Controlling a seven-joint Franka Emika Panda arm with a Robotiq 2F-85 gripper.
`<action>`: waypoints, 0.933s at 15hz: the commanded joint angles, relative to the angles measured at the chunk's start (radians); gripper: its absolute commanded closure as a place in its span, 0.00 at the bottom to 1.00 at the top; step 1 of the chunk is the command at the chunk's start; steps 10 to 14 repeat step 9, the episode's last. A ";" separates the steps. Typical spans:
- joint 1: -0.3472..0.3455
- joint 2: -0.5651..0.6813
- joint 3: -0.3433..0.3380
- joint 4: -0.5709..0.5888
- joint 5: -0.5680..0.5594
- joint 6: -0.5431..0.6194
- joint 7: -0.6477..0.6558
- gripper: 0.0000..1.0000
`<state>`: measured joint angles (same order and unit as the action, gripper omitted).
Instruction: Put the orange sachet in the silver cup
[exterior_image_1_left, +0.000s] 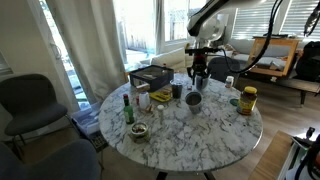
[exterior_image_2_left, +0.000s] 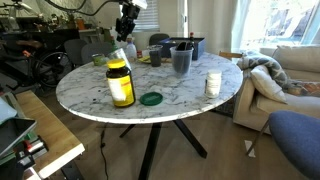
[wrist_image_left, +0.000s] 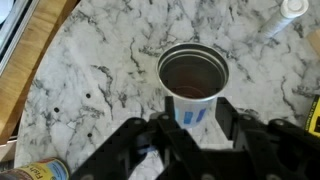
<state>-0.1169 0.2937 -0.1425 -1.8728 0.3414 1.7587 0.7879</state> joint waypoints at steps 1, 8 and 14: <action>0.001 -0.028 -0.015 -0.018 -0.025 -0.005 0.008 0.20; -0.007 -0.033 -0.027 0.003 -0.040 0.005 -0.007 0.00; -0.007 -0.037 -0.027 0.005 -0.040 0.007 -0.008 0.00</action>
